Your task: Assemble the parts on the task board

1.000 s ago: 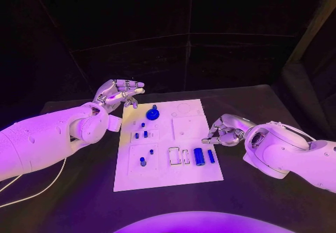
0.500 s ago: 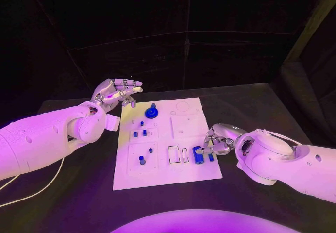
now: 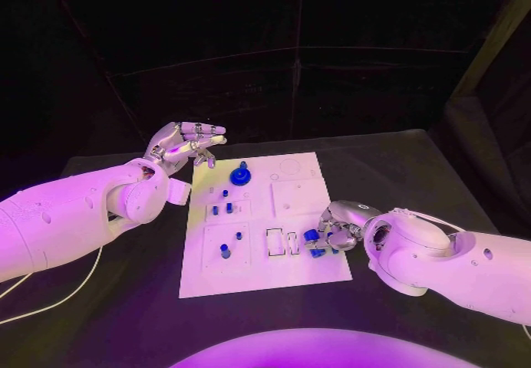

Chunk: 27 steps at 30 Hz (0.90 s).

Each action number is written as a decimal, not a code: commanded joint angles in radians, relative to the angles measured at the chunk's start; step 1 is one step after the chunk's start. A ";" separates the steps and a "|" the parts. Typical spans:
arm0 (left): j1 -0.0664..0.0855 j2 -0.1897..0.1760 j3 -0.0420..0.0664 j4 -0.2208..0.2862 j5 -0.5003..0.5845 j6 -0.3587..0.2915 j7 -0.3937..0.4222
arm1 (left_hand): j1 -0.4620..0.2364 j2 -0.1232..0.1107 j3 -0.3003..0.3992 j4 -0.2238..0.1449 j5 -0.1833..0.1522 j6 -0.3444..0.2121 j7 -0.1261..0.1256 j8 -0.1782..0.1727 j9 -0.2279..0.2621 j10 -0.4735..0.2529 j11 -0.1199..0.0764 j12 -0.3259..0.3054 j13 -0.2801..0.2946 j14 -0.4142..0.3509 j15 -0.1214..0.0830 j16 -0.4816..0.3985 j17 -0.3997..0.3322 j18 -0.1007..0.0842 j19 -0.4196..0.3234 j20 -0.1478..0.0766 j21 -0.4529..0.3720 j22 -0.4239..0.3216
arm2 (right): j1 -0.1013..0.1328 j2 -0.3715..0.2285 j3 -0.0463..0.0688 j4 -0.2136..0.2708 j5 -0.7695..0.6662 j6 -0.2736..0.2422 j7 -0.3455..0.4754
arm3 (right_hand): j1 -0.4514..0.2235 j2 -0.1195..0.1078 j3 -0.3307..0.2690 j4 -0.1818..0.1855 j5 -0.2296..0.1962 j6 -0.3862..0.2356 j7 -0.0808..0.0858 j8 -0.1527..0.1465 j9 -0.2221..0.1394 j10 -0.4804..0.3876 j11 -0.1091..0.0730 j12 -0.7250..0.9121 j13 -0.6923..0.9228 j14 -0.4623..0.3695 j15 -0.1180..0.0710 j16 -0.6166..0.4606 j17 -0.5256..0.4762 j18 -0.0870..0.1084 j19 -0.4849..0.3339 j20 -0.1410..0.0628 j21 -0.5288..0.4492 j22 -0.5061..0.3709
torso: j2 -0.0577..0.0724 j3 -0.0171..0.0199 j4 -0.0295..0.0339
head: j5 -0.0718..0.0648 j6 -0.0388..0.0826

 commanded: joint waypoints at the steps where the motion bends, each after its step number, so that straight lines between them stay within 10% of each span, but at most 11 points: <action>1: 0.001 0.000 0.001 0.002 0.004 0.011 0.007 | 0.000 0.007 -0.005 0.002 0.000 -0.006 0.000 0.003 -0.001 -0.004 0.001 0.004 0.001 -0.008 0.001 -0.001 -0.001 0.021 -0.006 0.000 -0.007 -0.001 | -0.007 0.009 -0.002 -0.012 -0.023 0.046 -0.016 | -0.003 0.001 -0.007 -0.001 0.006 -0.005 -0.002 0.005 -0.002 0.006 -0.001 0.005 0.003 0.039 -0.006 0.005 0.002 -0.018 0.032 0.002 0.006 0.166 | 0.000 -0.0004 0.0004 | 0.002 0.000; 15: 0.001 -0.003 0.001 0.004 0.004 0.012 0.006 | 0.000 0.007 -0.005 0.002 0.000 -0.006 0.000 0.003 -0.001 -0.004 0.001 0.004 0.001 -0.008 0.001 -0.001 -0.001 0.021 -0.006 0.000 -0.007 -0.001 | -0.019 0.043 -0.003 -0.042 -0.037 0.047 -0.044 | 0.062 0.027 -0.006 -0.009 0.136 -0.024 -0.004 0.040 0.020 0.003 -0.003 0.007 0.031 0.038 -0.008 0.009 0.010 -0.018 0.032 0.000 0.007 0.168 | -0.001 -0.0010 0.0013 | -0.002 -0.002; 27: 0.001 -0.007 0.000 0.005 0.004 0.013 0.006 | -0.001 0.009 -0.008 0.003 0.000 -0.007 -0.001 0.005 -0.001 -0.006 0.000 0.007 0.002 -0.008 0.001 0.000 -0.001 0.021 -0.006 0.000 -0.008 -0.002 | -0.021 0.007 -0.002 0.029 -0.014 -0.131 -0.023 | 0.104 0.051 -0.009 -0.006 0.259 0.002 -0.015 0.069 0.040 0.017 -0.013 0.014 0.057 0.041 -0.016 0.019 0.028 -0.021 0.041 -0.006 0.014 0.179 | -0.002 -0.0015 -0.0010 | 0.005 0.003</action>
